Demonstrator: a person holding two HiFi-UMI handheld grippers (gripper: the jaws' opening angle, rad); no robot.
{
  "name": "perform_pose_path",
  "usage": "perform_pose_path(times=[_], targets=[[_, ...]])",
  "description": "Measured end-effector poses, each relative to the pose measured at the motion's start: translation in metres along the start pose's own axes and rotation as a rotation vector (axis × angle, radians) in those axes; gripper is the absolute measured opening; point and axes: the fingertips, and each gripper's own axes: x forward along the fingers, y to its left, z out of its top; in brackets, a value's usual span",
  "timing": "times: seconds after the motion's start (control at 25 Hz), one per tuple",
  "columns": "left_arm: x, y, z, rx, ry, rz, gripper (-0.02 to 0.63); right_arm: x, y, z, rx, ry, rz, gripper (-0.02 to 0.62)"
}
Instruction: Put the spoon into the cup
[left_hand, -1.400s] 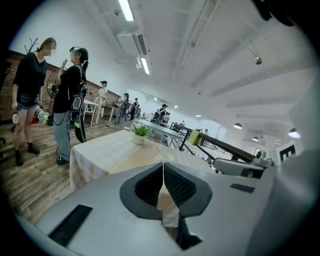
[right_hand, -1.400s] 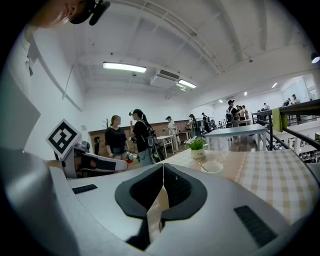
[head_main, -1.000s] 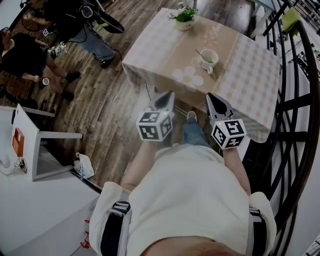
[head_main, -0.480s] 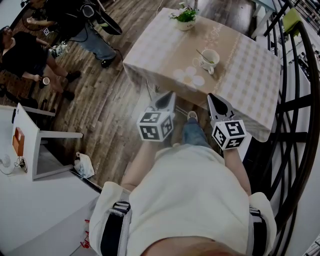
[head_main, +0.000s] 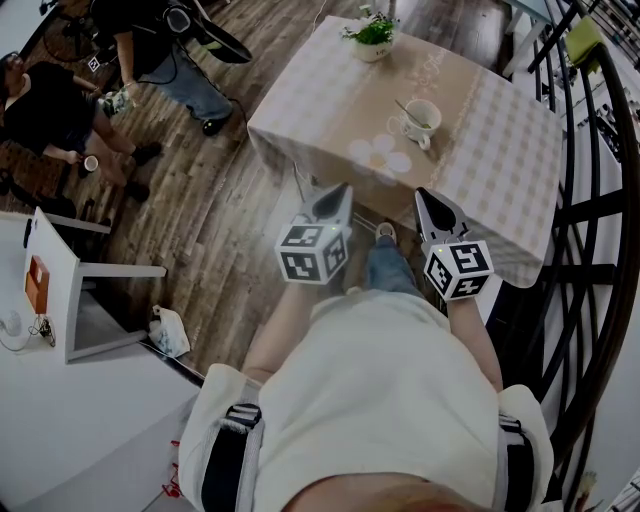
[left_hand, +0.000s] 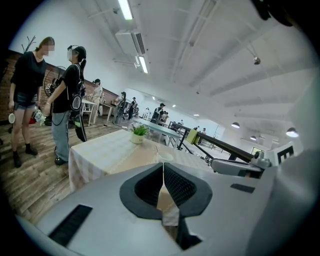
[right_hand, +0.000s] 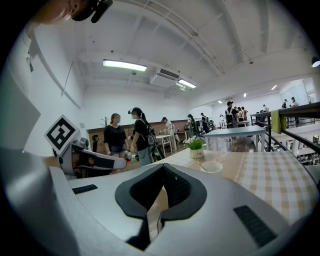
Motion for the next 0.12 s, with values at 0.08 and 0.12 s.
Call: perform_pose_path(times=[0.08,0.12], targets=[[-0.0005,0.0010,-0.0006,-0.001,0.002,-0.001,0.008,0.0012,0.0015,-0.0009,0.000,0.002,0.001,0.000],[-0.0008,0.0016,-0.0009,-0.002,0.003,-0.001,0.008,0.0018,0.0023,-0.0013,0.000,0.003,0.001,0.000]])
